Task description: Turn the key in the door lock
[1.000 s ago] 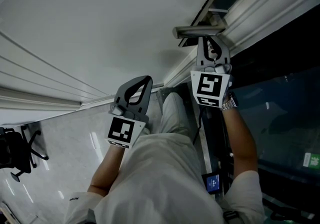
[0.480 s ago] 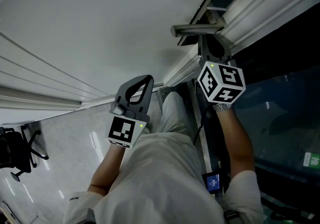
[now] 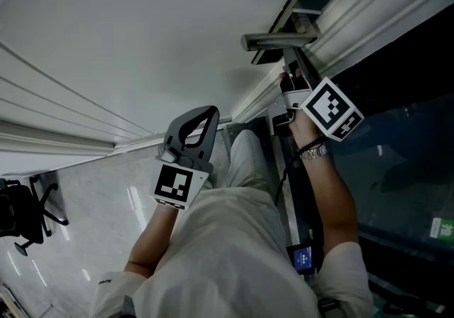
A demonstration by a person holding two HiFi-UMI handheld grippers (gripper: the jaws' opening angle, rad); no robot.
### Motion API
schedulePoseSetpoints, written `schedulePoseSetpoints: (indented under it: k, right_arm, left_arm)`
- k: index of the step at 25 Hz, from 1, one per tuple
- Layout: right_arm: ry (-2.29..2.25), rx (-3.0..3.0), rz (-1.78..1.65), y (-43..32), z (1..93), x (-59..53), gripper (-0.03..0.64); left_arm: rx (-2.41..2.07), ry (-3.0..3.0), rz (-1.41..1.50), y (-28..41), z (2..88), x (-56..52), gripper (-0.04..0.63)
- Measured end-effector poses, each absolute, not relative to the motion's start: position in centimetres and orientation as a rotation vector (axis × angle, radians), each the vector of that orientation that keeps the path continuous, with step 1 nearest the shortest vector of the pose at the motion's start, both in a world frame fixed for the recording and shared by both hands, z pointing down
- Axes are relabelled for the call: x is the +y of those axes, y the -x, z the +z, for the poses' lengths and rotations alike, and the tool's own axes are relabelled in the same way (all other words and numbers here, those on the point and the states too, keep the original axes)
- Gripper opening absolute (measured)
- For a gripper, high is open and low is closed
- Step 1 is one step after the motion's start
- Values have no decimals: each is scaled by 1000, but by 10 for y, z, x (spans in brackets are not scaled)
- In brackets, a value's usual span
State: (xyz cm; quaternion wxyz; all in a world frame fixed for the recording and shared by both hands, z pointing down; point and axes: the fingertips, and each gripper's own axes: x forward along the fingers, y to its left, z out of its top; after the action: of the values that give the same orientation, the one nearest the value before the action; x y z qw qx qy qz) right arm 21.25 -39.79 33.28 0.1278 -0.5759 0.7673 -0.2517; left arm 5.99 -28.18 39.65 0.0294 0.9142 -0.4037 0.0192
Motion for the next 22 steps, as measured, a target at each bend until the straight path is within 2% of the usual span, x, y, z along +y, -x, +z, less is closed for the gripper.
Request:
schedulePoseSetpoints:
  k: [11,22]
  right_arm:
    - [1423,1925,-1093,-217,336,-398,11]
    - [1375,1906,-1155,-217,338,-398,12]
  left_arm:
    - [-1253,-2821,61,-60,395,-282,6]
    - [-1251,-2824,57,-61,396,-283,5]
